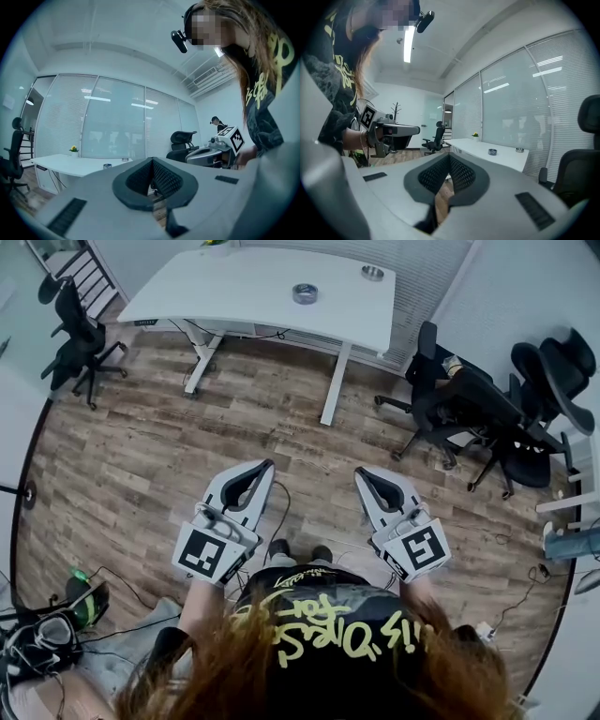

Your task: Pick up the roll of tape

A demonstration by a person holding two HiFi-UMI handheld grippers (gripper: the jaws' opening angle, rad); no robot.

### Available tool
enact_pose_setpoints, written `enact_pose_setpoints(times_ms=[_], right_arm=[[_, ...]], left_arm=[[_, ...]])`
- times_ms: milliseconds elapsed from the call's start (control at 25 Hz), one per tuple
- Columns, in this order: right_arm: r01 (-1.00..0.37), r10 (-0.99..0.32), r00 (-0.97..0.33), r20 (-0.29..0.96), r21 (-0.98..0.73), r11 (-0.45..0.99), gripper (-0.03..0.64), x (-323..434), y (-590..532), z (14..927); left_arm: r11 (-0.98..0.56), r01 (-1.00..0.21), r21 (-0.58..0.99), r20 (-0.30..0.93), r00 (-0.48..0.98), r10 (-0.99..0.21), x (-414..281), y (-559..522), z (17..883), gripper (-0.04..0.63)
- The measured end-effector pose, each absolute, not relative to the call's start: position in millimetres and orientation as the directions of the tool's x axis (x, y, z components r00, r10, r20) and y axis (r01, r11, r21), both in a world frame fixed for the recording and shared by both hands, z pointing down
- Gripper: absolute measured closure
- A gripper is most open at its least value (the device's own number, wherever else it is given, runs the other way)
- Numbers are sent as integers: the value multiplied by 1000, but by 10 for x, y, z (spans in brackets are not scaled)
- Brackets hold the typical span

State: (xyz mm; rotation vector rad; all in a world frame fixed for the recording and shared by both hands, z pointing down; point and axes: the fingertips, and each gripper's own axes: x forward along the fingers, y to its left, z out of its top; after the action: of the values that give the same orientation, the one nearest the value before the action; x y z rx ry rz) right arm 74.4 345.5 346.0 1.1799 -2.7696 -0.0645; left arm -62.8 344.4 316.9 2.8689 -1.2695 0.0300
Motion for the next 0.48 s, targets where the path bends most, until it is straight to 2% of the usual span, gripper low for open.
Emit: enact_pose_setpoints(times_ms=[160, 200, 240, 320, 400, 480], right_arm=[[-720, -722, -691, 42, 54, 692, 614, 798, 3443, 3357], [-723, -724, -689, 23, 38, 690, 614, 810, 3434, 3323], [-730, -731, -683, 5, 25, 683, 613, 825, 3421, 3293], [-762, -762, -648, -19, 8, 648, 499, 886, 3378, 3260], [-805, -805, -593, -25, 6, 593, 361, 991, 3326, 3260], [-834, -834, -552, -23, 11, 552, 321, 1089, 3285, 3269]], left_arm=[[-628, -776, 57, -46, 626, -778, -730, 3377, 3104, 603], [-626, -776, 81, -64, 622, -780, -751, 3357, 3083, 566], [-627, -773, 98, -70, 623, -779, -762, 3341, 3075, 494], [-623, -775, 101, -58, 621, -782, -778, 3325, 3098, 357], [-601, -795, 82, -49, 599, -799, -818, 3322, 3108, 277], [-579, -812, 75, -61, 576, -815, -865, 3303, 3084, 225]])
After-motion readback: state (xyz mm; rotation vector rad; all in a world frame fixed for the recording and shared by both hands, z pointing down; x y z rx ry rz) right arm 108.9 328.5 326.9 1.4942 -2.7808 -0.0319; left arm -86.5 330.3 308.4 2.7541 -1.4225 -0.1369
